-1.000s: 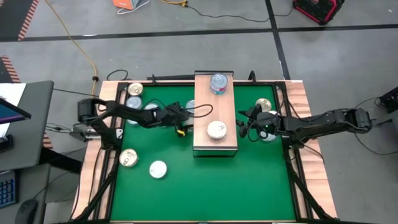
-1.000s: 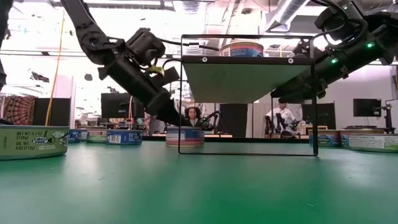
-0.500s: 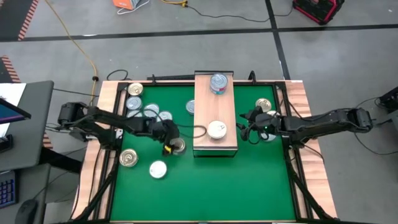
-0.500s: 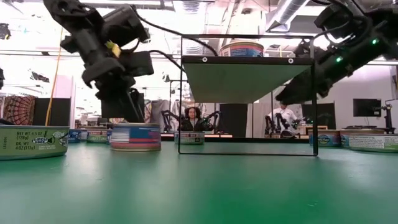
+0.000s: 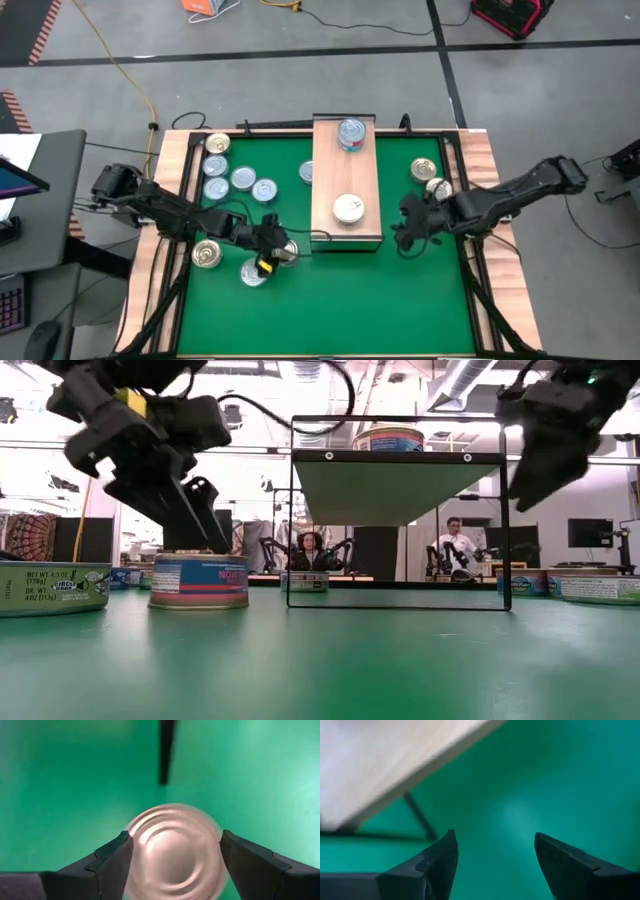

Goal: Stack canned seafood by type on shelf
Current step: Stack the blue tuna can on top of the blue tuna can on the shelf

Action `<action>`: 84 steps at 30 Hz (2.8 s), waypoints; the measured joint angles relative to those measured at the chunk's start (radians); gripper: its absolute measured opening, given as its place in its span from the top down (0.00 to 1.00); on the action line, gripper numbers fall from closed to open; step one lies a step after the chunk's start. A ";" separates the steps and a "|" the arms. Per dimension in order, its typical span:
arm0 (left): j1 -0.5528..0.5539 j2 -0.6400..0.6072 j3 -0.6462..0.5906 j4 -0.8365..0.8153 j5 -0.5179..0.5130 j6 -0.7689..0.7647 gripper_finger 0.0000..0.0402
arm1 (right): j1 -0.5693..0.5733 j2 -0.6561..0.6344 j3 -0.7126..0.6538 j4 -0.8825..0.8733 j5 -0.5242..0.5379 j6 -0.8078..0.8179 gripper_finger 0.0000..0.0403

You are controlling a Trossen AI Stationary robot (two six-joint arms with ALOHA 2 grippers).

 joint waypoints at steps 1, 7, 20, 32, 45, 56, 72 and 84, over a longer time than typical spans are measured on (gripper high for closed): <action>-0.015 0.004 0.000 0.018 -0.005 -0.008 0.28 | 0.030 0.031 0.016 -0.017 -0.019 0.030 0.29; -0.105 0.015 0.001 0.081 -0.069 -0.025 0.28 | 0.215 0.215 0.102 -0.018 -0.109 0.163 0.29; -0.098 -0.060 0.020 -0.255 -0.376 -0.120 0.28 | 0.384 0.485 0.199 0.317 -0.009 0.153 0.29; -0.047 -0.015 -0.013 -0.267 -0.452 -0.198 0.28 | 0.372 0.636 0.199 0.539 0.143 0.047 0.29; -0.108 0.175 -0.013 0.009 -0.309 -0.206 0.28 | 0.342 0.746 0.199 0.806 0.161 -0.048 0.29; -0.249 0.214 -0.013 0.154 -0.436 -0.239 0.28 | 0.337 0.772 0.199 0.881 0.152 -0.106 0.29; -0.337 0.146 -0.013 0.093 -0.434 -0.067 0.28 | 0.316 0.772 0.199 0.901 0.152 -0.239 0.29; -0.204 0.162 -0.013 0.234 -0.205 0.059 0.28 | 0.233 0.778 0.199 0.942 0.064 -0.337 0.29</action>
